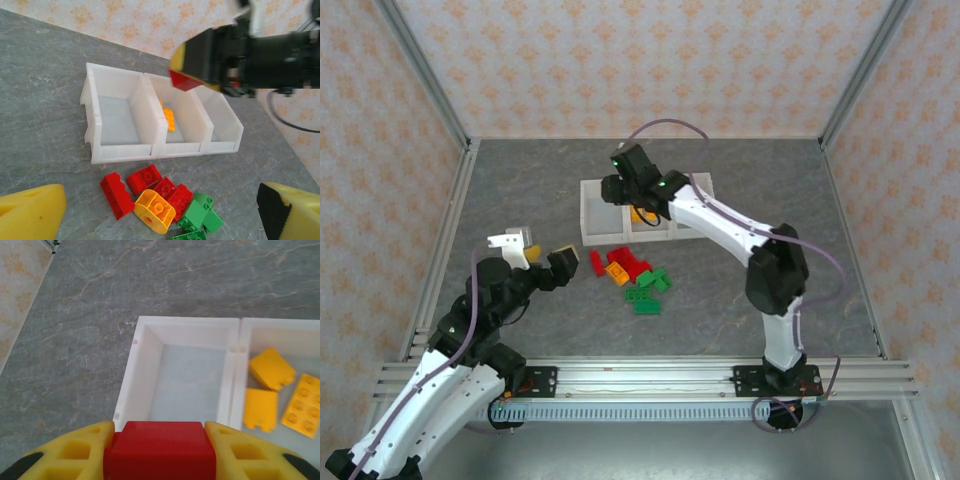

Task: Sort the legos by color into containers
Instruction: Place the lego in the container.

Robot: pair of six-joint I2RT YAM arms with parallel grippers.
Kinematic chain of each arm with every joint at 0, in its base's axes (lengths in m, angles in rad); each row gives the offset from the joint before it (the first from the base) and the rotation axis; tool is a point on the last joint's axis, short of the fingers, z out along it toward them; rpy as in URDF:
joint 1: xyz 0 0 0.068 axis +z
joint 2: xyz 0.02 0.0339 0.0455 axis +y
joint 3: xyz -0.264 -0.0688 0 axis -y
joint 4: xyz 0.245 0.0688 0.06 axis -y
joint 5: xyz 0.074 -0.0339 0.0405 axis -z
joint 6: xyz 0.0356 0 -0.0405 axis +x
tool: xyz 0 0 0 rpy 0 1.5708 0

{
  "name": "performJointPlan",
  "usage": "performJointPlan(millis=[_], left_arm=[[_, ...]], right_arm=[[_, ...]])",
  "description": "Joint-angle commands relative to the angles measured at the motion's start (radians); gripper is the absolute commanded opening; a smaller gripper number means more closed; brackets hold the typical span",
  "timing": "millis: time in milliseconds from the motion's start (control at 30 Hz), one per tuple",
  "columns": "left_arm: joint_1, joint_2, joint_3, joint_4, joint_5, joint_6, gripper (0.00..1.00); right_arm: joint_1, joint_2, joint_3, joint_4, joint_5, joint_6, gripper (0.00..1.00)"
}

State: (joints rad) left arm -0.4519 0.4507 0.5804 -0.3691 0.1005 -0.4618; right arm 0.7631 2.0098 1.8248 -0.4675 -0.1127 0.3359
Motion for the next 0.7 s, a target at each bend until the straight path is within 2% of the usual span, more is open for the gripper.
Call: performJointPlan(millis=[0,167,300,333,467,533,667], left_arm=[[-0.006,-0.018,-0.010,0.035,-0.001,0.023,0.99],[-0.007,-0.018,-0.010,0.036,-0.001,0.023,0.99],[-0.006,-0.008,-0.010,0.034,-0.007,0.023,0.99],[-0.007,-0.006,-0.009,0.033,-0.008,0.023,0.99],[-0.007,0.012,-0.007,0.029,-0.020,0.021,0.99],[-0.005,0.028,-0.001,0.017,-0.041,0.018,0.99],[-0.006,0.068,0.011,-0.014,-0.088,0.005,0.99]], right_arm=[[0.002,0.100,0.108,-0.028,-0.043,-0.009,0.34],[0.002,0.262,0.284,-0.095,-0.069,-0.019,0.37],[0.002,0.318,0.347,-0.126,-0.054,-0.023,0.60],[0.002,0.316,0.350,-0.128,-0.052,-0.023,0.69],[0.002,0.277,0.349,-0.155,0.022,0.005,0.92],[0.002,0.237,0.342,-0.179,0.083,0.021,0.97],[0.002,0.103,0.243,-0.168,0.148,0.026,1.00]])
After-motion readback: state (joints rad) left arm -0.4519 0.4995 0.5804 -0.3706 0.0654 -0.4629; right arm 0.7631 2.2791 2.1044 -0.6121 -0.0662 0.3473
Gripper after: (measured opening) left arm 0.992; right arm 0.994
